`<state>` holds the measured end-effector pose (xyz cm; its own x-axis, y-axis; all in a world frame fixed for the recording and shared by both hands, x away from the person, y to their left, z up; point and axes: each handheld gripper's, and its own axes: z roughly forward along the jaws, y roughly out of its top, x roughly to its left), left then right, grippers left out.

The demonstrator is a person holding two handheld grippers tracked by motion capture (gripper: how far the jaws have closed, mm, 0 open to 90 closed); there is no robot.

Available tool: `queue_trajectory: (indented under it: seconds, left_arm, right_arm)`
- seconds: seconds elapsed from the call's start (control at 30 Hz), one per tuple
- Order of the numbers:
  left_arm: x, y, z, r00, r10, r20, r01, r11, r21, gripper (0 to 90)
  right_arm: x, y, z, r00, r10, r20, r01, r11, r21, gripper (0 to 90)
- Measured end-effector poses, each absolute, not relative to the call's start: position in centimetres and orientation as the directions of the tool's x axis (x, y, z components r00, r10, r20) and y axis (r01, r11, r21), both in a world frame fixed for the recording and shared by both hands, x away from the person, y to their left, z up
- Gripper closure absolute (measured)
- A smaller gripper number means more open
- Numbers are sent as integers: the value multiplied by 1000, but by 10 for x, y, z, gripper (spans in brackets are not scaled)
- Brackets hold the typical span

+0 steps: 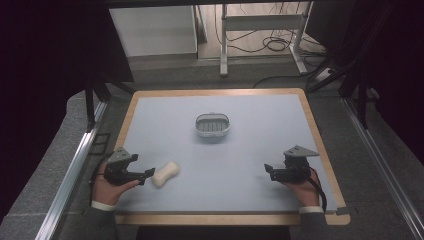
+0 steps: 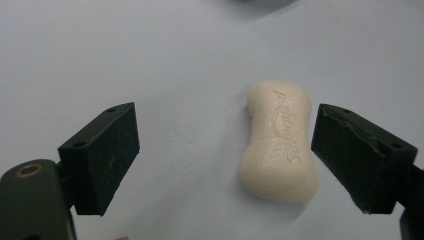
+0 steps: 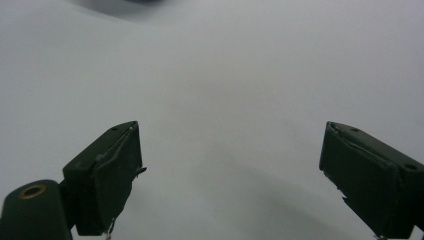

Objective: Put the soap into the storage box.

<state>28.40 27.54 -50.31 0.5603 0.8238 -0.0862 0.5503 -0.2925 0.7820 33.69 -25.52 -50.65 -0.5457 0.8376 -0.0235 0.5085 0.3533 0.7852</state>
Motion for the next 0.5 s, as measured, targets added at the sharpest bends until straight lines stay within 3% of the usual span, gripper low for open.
queue_trajectory:
  seconds: [0.43, 0.5]
  left_arm:
    - [285, 263, -498, 556, 829, -65, 565, -319, 761, 120]
    - [288, 255, -494, 591, 803, -84, 569, -340, 749, 120]
  right_arm:
    - [340, -262, -502, -567, 824, 4, 495, 336, 801, 105]
    - [341, -264, -502, -567, 824, 13, 488, 323, 811, 118]
